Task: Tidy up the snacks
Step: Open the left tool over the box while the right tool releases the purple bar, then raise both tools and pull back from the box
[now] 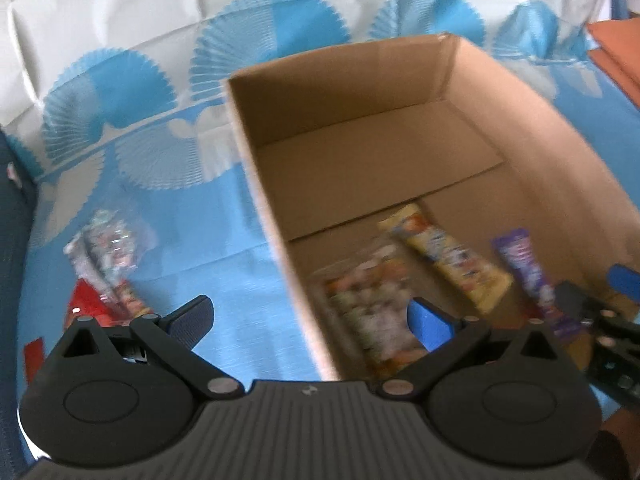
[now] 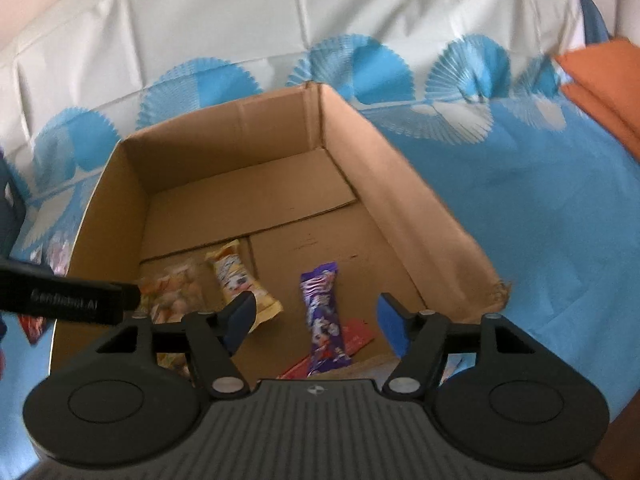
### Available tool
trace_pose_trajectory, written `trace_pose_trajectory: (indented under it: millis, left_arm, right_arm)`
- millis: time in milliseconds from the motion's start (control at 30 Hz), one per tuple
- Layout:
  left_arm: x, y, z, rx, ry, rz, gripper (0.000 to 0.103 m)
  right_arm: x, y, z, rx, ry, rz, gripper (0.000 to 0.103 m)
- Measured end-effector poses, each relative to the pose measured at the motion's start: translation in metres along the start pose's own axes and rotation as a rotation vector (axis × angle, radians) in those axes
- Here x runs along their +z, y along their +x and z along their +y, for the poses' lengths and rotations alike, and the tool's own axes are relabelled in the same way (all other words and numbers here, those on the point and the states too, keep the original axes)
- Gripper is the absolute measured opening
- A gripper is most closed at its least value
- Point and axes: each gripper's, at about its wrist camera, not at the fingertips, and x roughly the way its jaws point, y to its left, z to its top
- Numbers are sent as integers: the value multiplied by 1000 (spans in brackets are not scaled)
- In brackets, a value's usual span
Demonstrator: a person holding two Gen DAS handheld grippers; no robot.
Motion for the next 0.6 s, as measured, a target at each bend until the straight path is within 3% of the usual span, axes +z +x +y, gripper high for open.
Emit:
trace_pose_trajectory:
  millis: [167, 267, 600]
  left_arm:
    - [-10, 4, 26, 50, -30, 21, 103]
    - [-13, 4, 40, 19, -58, 34, 103]
    - [-16, 4, 54, 35, -48, 34, 103]
  right_arm:
    - [-6, -7, 15, 2, -34, -14, 71]
    - [-8, -10, 22, 24, -43, -3, 71]
    - [-17, -18, 54, 94, -104, 32, 73]
